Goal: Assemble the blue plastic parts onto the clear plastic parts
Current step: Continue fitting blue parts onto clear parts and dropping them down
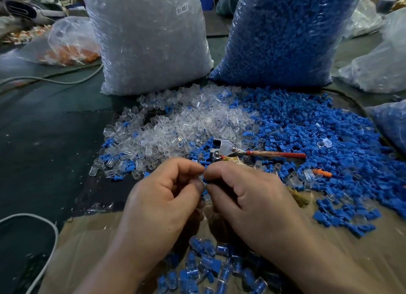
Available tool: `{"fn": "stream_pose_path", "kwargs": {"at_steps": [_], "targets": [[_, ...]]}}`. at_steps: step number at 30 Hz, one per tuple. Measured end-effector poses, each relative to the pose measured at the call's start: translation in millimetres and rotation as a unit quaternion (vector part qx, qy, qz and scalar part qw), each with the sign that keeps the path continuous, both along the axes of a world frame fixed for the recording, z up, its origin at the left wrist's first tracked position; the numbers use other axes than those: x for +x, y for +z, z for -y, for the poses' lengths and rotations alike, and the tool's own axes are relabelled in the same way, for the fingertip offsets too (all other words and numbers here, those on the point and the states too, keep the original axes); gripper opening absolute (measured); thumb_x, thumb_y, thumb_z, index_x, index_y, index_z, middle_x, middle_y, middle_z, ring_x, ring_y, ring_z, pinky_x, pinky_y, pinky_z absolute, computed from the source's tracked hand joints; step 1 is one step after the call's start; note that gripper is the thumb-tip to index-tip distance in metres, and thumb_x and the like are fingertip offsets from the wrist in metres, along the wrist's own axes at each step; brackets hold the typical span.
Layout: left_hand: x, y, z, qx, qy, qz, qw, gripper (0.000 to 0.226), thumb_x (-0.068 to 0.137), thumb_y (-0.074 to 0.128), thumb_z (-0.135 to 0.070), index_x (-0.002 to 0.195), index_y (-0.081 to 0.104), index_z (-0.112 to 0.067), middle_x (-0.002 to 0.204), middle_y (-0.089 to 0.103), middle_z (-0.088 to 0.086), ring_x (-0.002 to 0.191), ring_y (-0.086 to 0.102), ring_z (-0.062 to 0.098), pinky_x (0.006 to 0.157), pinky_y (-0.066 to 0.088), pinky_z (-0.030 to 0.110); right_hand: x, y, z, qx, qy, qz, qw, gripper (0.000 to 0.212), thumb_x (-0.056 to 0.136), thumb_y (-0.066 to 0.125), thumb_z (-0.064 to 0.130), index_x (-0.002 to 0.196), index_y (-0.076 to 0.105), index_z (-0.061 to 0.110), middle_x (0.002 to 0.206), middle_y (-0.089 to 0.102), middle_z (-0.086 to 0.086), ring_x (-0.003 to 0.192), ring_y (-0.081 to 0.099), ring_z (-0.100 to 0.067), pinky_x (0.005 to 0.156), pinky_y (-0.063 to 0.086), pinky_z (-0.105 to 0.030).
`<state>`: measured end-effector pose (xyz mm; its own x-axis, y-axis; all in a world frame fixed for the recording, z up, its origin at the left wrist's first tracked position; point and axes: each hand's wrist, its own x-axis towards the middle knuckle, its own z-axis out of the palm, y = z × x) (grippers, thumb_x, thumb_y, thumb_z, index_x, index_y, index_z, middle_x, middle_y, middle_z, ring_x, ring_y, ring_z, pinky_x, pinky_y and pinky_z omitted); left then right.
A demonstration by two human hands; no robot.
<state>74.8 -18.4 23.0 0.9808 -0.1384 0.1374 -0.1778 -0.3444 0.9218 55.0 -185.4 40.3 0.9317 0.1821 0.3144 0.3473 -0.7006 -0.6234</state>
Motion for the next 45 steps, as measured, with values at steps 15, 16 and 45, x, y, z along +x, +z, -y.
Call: {"fn": "stream_pose_path", "kwargs": {"at_steps": [15, 16, 45], "targets": [[5.2, 1.0, -3.8, -0.171, -0.008, -0.133, 0.976, 0.026, 0.086, 0.07, 0.002, 0.085, 0.074, -0.024, 0.069, 0.068, 0.006, 0.056, 0.063, 0.017, 0.053, 0.054, 0.03, 7.8, -1.0, 11.2, -0.153, -0.033, 0.041, 0.987, 0.041, 0.089, 0.045, 0.041, 0.13, 0.043, 0.036, 0.123, 0.052, 0.01, 0.117, 0.047, -0.014, 0.096, 0.046, -0.034], [5.5, 1.1, -4.8, -0.172, -0.006, -0.133, 0.976, 0.027, 0.085, 0.069, 0.003, 0.083, 0.074, -0.024, 0.068, 0.067, 0.005, 0.056, 0.063, 0.017, 0.051, 0.053, 0.027, 11.5, -1.7, 16.3, -0.188, -0.076, 0.022, 0.979, 0.051, 0.087, 0.048, 0.045, 0.135, 0.035, 0.038, 0.134, 0.046, 0.01, 0.128, 0.039, -0.016, 0.104, 0.038, -0.036], [9.0, 12.2, -15.5, -0.23, 0.024, -0.056, 0.971, 0.021, 0.077, 0.066, -0.011, 0.08, 0.072, -0.03, 0.071, 0.067, 0.001, 0.061, 0.063, 0.013, 0.05, 0.051, 0.022, 8.8, 11.8, 32.5, -0.207, -0.004, 0.002, 0.978, 0.053, 0.083, 0.042, 0.06, 0.125, 0.054, 0.029, 0.107, 0.062, 0.014, 0.098, 0.054, -0.013, 0.08, 0.05, -0.032]]}}
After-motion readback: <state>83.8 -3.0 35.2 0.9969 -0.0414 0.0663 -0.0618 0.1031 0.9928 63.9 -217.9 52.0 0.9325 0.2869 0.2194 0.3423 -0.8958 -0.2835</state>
